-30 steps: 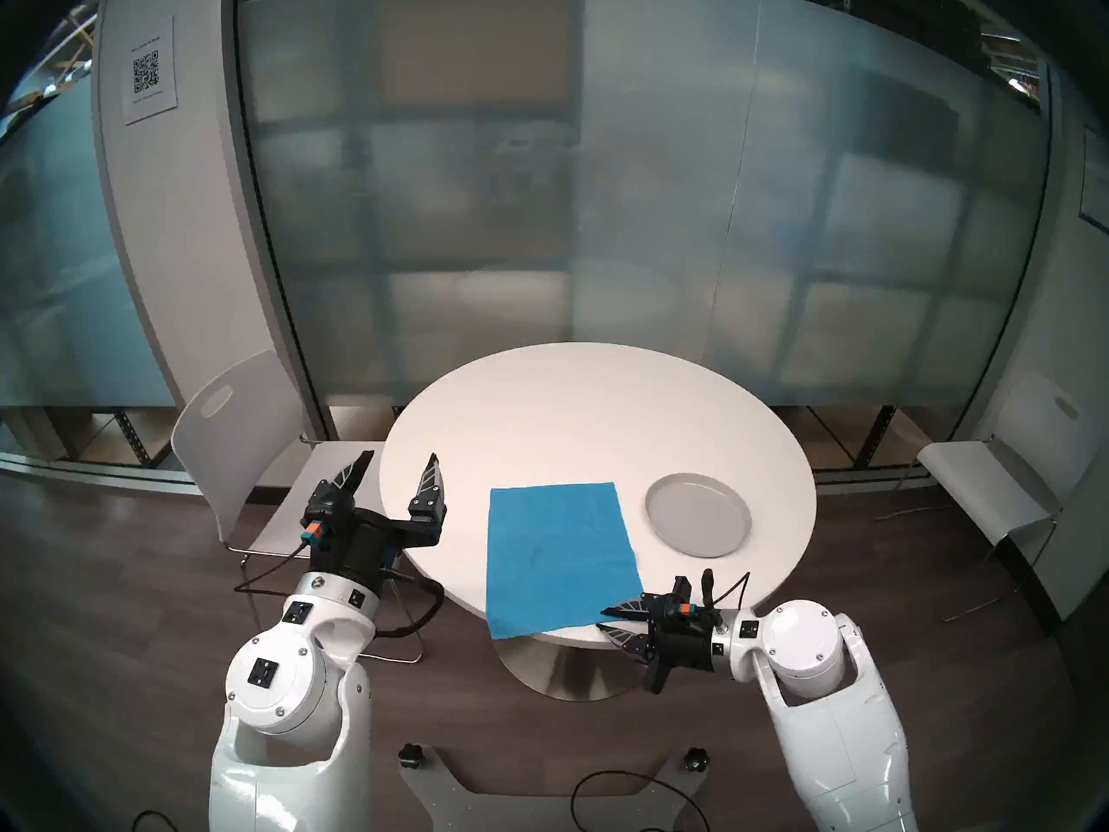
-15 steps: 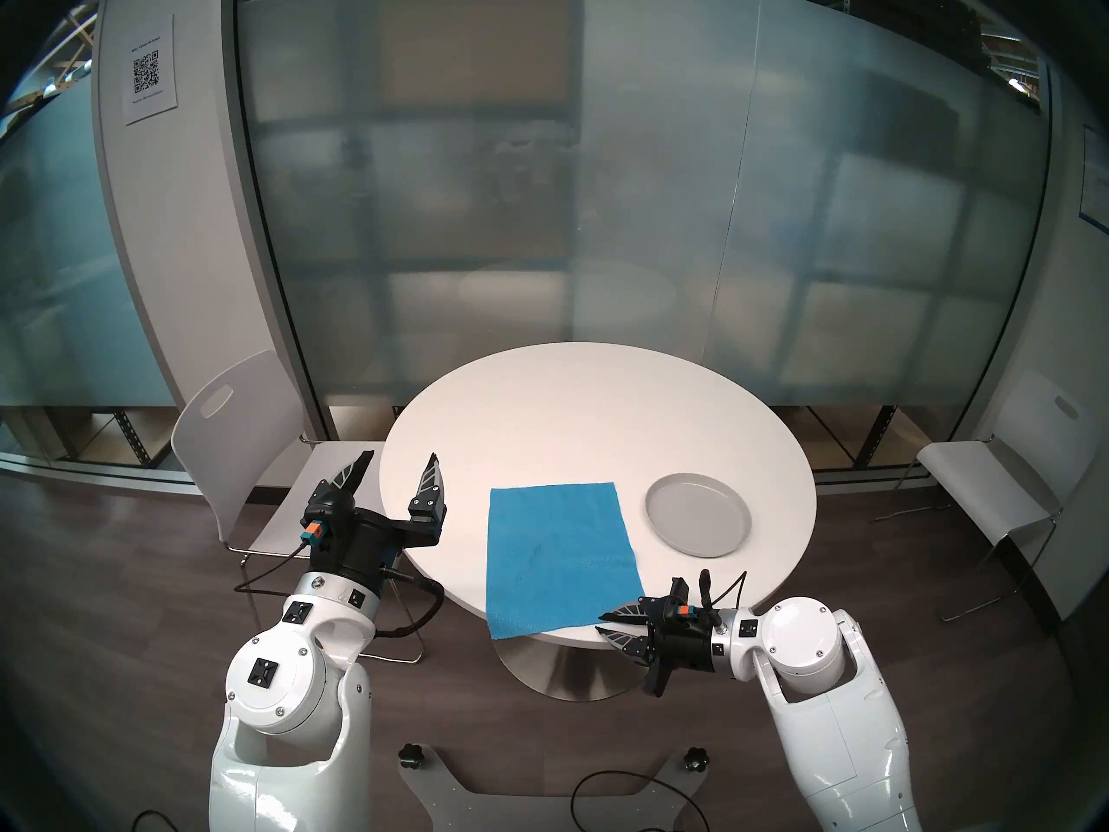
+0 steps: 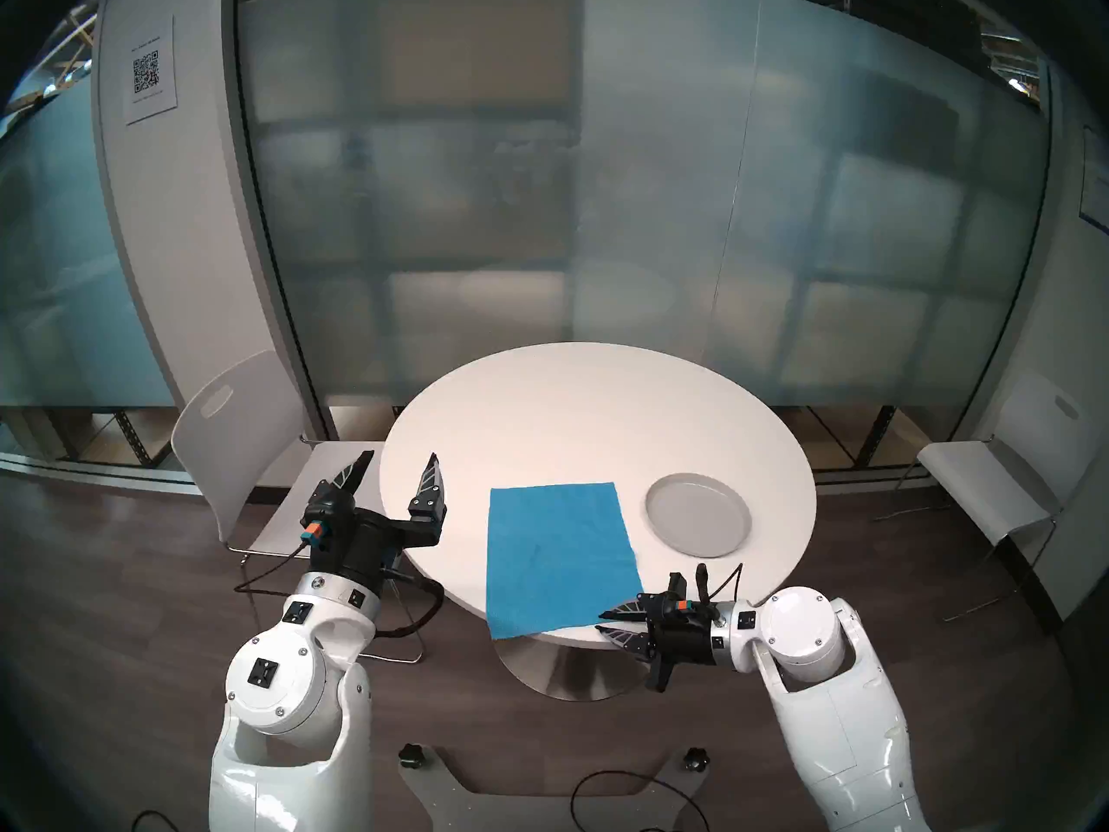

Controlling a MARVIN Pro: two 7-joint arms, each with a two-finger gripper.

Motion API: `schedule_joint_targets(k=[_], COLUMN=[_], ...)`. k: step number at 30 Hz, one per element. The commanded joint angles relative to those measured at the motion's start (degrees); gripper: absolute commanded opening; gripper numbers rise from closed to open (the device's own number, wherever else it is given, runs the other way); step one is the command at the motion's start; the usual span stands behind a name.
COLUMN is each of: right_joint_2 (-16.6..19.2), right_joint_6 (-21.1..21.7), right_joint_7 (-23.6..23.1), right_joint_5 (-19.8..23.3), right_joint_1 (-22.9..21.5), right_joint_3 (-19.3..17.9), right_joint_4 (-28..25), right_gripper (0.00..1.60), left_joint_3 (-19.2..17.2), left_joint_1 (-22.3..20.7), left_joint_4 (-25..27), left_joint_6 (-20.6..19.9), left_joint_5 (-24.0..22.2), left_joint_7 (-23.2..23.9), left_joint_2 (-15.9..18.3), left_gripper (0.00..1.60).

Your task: Fold the napkin in half twice and place it beside the plate

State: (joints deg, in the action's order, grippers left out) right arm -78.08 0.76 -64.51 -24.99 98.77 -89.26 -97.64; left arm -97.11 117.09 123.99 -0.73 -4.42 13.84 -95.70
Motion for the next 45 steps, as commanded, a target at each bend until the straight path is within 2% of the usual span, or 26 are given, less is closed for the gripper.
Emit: schedule_joint_targets(k=[1,18,20,27,45], right_joint_2=[-0.09,-0.43,-0.46,-0.59,-0.63], right_joint_6=[0.33,-0.43,-0.35,-0.13,1.51], right_joint_7=[-0.18,-0.15,-0.2,-0.25,-2.13], right_joint_5=[-0.24,-0.33,-0.28,-0.13,0.73], right_joint_1=[-1.65,-1.77,-1.81,-1.89,-1.51], right_joint_3=[0.28,0.38,0.43,0.44,-0.18], right_joint_4=[-0.14,0.53,0.41,0.09,-3.37], right_gripper=[0.77,0.69,0.61,0.6,0.47], left_joint_3=[-0.01,-0.01,-0.01,-0.01,-0.01], left_joint_1=[-0.02,-0.02,-0.02,-0.02,-0.03], left_joint_4=[1.12,1.12,1.12,1.12,1.11], left_joint_6=[0.11,0.1,0.1,0.1,0.11], left_joint_5=[0.0,0.0,0.0,0.0,-0.01], left_joint_7=[0.01,0.0,0.0,0.01,0.01], left_joint_2=[0.0,0.0,0.0,0.0,0.0], left_gripper=[1.6,1.6,1.6,1.6,1.6])
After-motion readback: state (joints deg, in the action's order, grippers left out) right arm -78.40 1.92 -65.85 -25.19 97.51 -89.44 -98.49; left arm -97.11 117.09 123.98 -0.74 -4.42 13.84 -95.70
